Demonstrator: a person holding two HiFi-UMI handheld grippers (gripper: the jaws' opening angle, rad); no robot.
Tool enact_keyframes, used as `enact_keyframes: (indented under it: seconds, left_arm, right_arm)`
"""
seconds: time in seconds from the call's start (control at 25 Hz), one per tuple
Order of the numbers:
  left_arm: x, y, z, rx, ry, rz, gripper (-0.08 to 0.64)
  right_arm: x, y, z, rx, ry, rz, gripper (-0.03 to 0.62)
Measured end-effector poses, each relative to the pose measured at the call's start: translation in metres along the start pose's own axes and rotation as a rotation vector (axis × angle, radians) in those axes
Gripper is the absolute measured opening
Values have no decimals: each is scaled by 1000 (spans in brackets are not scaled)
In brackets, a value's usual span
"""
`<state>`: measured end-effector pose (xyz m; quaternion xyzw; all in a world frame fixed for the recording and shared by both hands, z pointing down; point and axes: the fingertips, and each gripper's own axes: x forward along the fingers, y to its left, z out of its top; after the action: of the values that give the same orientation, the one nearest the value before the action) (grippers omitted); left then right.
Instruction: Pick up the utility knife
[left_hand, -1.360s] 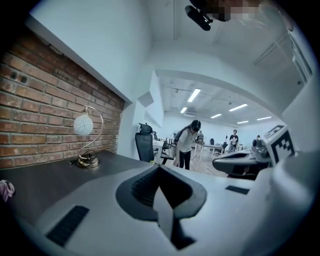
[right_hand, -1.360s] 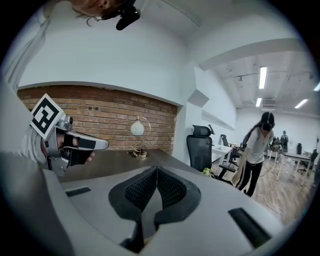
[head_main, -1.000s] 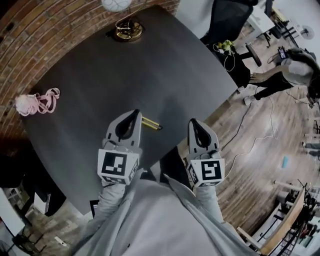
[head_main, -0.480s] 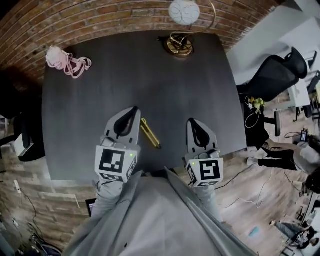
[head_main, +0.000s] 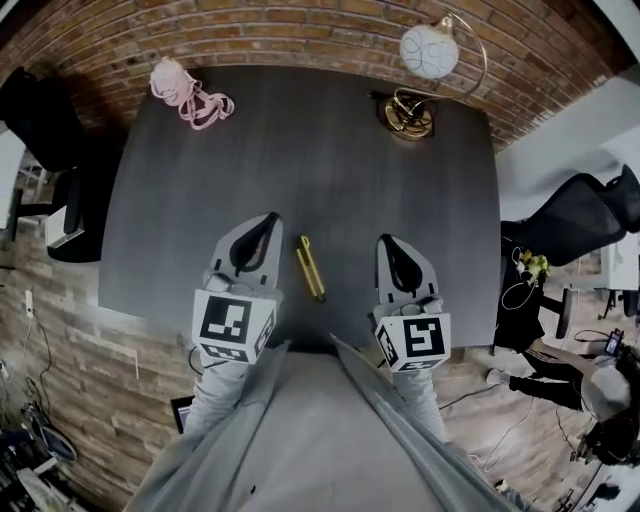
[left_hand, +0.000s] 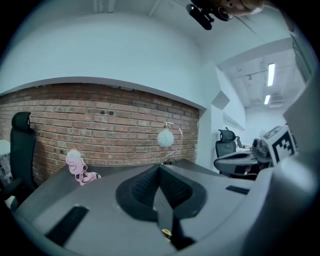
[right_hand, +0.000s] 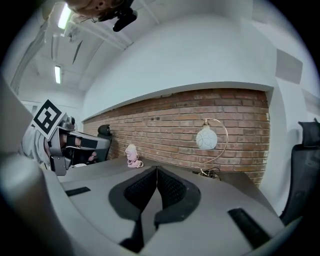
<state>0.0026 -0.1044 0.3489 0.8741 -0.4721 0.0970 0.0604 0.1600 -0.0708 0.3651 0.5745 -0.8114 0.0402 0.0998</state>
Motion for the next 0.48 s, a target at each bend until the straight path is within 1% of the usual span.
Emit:
enact_keyframes:
  seconds: [0.16,0.48]
  left_arm:
    - [-11,3,-4,-4,5,18,18]
    - [-18,15,-18,-16,38,26,18]
  right_arm:
    - [3,11,0,-4,-1,36,17]
    - [13,21,-11,19,31,34,17]
